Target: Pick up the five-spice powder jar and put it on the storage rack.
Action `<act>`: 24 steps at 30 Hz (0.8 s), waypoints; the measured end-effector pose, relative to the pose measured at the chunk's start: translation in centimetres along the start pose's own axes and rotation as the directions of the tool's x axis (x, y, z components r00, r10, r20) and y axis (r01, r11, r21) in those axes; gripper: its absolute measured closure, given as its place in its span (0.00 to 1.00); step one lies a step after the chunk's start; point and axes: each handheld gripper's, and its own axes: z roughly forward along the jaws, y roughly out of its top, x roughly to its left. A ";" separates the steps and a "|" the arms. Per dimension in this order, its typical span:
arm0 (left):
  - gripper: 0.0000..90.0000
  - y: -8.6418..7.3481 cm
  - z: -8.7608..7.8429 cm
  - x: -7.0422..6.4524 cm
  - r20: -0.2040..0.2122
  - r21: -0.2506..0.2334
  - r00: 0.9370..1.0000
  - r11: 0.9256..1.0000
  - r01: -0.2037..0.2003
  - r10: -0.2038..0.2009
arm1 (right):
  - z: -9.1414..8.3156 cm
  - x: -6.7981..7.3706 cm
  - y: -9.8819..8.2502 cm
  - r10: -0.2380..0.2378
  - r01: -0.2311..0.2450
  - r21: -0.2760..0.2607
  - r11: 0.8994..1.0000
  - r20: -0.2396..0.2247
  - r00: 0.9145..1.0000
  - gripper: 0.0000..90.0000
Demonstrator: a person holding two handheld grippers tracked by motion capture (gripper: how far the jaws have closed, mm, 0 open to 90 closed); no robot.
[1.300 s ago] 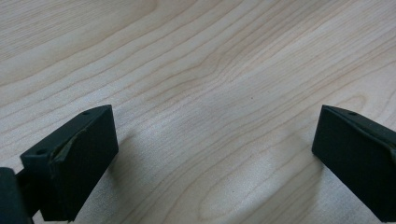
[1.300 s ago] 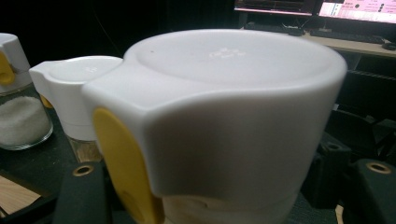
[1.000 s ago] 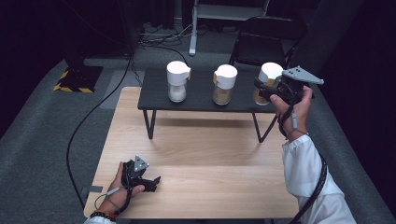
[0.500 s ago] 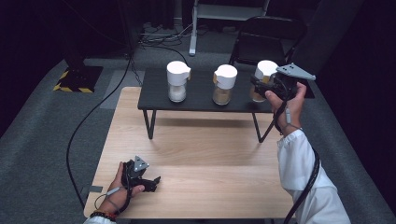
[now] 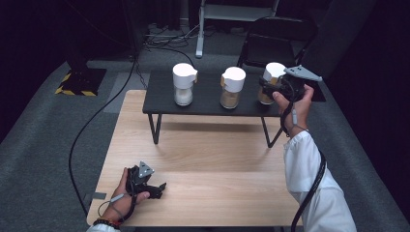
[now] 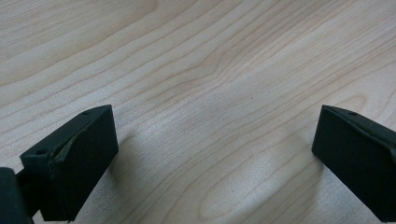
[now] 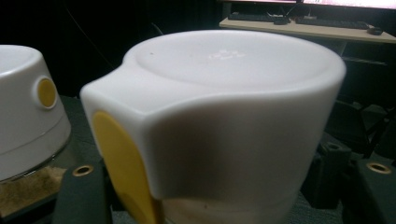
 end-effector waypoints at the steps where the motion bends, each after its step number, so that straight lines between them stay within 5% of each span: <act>1: 0.00 0.0 0.0 0.0 0.000 -0.001 1.000 1.000 0.000 0.000 | 0.1 -0.1 -0.1 0.004 -0.004 0.002 1.000 -0.002 1.000 0.33; 24: 0.00 0.0 0.0 0.0 0.000 -0.001 1.000 1.000 0.000 0.000 | 0.6 -0.5 -1.2 0.036 -0.036 0.010 0.999 -0.002 0.999 0.33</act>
